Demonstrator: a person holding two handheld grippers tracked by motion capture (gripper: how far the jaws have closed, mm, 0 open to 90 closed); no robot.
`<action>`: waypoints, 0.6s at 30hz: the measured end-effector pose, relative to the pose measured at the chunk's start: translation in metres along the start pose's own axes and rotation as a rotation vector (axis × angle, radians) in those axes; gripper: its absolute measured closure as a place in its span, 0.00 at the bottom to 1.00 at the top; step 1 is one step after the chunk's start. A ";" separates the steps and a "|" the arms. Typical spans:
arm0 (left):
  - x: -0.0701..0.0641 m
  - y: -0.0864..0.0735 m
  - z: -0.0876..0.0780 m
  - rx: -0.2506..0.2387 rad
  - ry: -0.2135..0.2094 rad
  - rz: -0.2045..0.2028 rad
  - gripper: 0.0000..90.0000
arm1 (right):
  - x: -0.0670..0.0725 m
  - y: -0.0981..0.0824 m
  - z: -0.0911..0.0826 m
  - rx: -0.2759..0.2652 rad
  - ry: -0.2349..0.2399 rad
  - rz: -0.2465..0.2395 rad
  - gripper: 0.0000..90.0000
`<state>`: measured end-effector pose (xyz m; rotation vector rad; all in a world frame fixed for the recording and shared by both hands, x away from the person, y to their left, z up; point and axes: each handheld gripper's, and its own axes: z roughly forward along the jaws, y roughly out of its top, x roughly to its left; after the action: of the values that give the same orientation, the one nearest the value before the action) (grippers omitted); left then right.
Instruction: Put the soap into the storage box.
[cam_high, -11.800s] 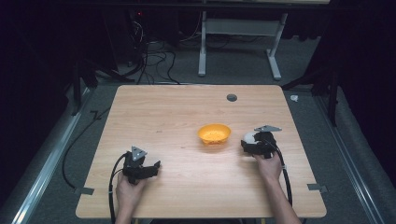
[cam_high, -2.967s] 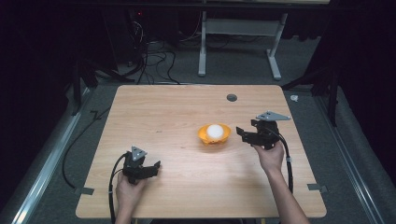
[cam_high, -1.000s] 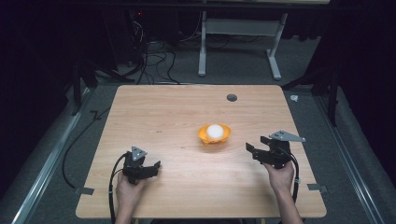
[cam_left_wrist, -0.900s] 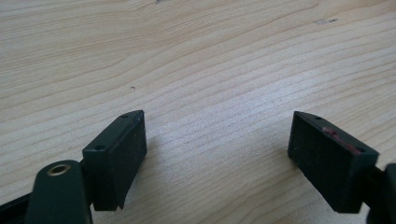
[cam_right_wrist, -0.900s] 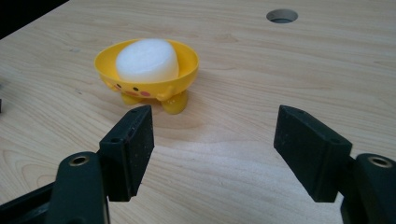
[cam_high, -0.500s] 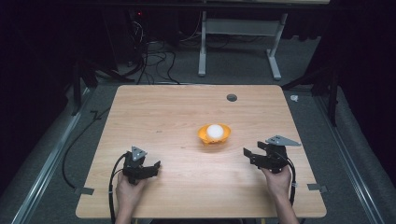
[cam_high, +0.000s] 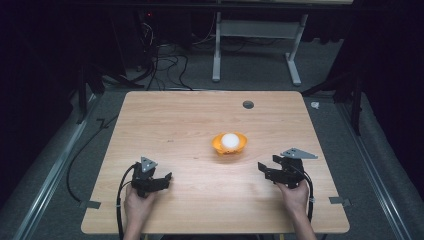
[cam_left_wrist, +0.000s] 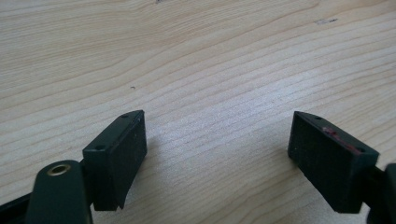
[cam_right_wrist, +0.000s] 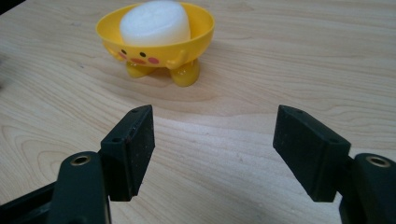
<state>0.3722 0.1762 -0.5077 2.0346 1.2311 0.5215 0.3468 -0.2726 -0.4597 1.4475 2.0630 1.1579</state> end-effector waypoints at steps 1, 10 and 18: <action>0.000 0.000 0.000 0.000 0.000 0.000 0.22 | 0.001 -0.001 0.001 0.007 -0.001 -0.003 0.33; 0.000 0.000 0.000 0.000 0.000 0.000 0.22 | 0.006 -0.007 0.009 0.034 -0.007 -0.017 0.34; 0.000 0.000 0.000 0.000 0.000 0.000 0.22 | 0.012 -0.011 0.015 0.058 -0.039 -0.060 0.34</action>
<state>0.3721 0.1762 -0.5077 2.0342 1.2312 0.5216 0.3456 -0.2570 -0.4756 1.4124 2.1144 1.0467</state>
